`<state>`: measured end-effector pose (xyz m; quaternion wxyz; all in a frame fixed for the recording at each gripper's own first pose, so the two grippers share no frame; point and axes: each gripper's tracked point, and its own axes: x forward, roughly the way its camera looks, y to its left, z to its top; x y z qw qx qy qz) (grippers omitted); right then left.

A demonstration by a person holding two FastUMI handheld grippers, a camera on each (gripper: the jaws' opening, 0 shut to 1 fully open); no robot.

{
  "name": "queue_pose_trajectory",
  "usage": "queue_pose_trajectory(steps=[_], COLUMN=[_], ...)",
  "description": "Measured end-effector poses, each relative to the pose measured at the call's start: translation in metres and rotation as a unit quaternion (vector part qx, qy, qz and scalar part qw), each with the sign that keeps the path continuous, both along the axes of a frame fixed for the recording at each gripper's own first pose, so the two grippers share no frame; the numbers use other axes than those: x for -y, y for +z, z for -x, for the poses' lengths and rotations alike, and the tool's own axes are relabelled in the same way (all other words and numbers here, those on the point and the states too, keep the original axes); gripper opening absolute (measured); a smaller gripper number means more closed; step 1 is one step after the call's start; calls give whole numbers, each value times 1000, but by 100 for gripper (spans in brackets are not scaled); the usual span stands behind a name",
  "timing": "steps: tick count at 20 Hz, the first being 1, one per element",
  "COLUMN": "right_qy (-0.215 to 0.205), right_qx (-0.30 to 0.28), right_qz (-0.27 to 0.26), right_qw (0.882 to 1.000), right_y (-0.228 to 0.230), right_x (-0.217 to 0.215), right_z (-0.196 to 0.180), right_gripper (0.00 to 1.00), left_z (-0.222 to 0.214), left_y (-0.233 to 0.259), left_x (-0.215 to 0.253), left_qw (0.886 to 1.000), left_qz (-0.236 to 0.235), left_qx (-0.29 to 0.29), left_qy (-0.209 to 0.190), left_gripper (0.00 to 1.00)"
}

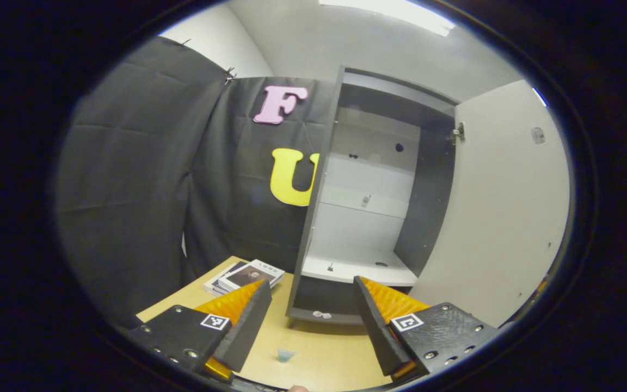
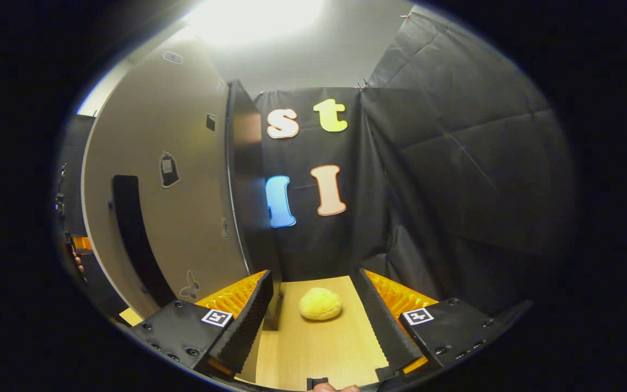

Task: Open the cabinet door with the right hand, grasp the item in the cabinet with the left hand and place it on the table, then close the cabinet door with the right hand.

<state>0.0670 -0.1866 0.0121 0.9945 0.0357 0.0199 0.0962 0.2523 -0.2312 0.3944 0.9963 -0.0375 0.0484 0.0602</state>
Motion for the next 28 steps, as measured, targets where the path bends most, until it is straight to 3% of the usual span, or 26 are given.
queue_pose_trajectory(steps=[1, 3, 8, 10, 11, 13, 14, 15, 18, 19, 21, 28], right_qy=[10, 22, 23, 19, 4, -26, -34, -40, -62, -70, -85, -70], right_qx=[-3, -3, -12, -17, -20, -27, -25, -19, -23, -26, -27, -36], right_qz=[0, 1, 32, 34, 35, 33, 29, 27, 29, 27, 20, -23], right_qw=[1000, 1000, 999, 999, 999, 999, 999, 999, 997, 997, 996, 997], right_y=[2, 9, 16, 16, 14, 11, 11, 15, 19, 18, 17, 10], right_x=[-9, -20, -40, -51, -52, -49, -52, -55, -66, -70, -79, -151], right_z=[2, 8, 31, 37, 41, 48, 49, 50, 53, 55, 61, 74], right_gripper=[98, 98, 98, 92, 92, 95, 91, 95, 95, 95, 95, 96], left_z=[-5, -11, -29, -36, -40, -47, -50, -53, -58, -61, -65, -76], left_y=[3, 6, -8, -17, -18, -18, -18, -16, -12, -7, -3, -6], left_x=[-5, -12, -24, -34, -39, -52, -59, -67, -92, -101, -111, -146], left_qw=[1000, 1000, 1000, 1000, 999, 999, 999, 999, 999, 999, 998, 998], left_qz=[-6, -14, -10, -10, -10, -12, -13, -15, -30, -36, -42, -20], left_qx=[2, 4, -3, -16, -21, -24, -23, -22, -15, -9, -1, 6], left_qy=[8, 16, -9, -20, -25, -34, -37, -40, -35, -33, -36, -51], left_gripper=[92, 88, 90, 92, 89, 92, 89, 89, 93, 88, 89, 92])
